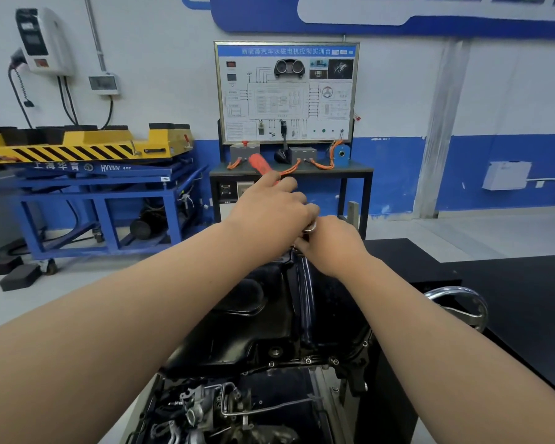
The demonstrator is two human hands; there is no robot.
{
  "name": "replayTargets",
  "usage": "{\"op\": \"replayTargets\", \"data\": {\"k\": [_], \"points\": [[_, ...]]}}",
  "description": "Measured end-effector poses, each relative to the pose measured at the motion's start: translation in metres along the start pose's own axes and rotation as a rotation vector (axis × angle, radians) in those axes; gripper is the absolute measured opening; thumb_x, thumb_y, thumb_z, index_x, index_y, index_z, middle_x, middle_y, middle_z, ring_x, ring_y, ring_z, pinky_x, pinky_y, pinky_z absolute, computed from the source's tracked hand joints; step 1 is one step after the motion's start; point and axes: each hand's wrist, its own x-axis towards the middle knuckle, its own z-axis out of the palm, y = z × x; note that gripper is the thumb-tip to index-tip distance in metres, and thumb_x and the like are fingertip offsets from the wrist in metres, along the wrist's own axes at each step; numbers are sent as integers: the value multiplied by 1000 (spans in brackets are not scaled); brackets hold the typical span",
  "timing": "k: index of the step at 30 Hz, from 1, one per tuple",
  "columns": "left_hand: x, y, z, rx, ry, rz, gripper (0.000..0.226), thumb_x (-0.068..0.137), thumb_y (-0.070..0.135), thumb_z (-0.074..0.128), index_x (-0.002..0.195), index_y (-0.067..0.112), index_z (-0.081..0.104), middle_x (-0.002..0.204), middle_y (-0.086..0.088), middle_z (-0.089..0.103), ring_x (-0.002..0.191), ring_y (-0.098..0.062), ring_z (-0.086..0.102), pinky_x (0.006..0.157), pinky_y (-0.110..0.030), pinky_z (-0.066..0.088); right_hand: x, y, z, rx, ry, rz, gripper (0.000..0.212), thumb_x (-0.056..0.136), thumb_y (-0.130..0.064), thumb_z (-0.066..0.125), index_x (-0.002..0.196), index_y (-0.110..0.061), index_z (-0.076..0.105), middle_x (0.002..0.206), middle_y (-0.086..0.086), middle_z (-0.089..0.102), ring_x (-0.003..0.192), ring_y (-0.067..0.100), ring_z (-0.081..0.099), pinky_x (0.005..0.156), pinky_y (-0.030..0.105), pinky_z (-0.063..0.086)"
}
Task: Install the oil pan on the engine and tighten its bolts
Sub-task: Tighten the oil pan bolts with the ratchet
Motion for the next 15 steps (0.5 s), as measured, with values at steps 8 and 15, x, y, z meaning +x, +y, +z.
{"op": "replayTargets", "data": {"k": [8,15], "points": [[4,9,-6,-74,-154,-155,39,91,48,46,65,19,47,63,4,46,65,-17,42,92,-36,29,-1,-7,-3,1,-11,73,27,81,-13,48,59,-22,35,56,-3,43,48,15,41,44,25,30],[-1,1,-1,-9,-4,2,32,89,16,53,119,24,53,118,3,56,120,-24,39,104,-38,26,-1,0,-1,45,-59,-32,25,93,-39,48,74,-23,44,63,-9,44,59,14,49,54,30,45]]}}
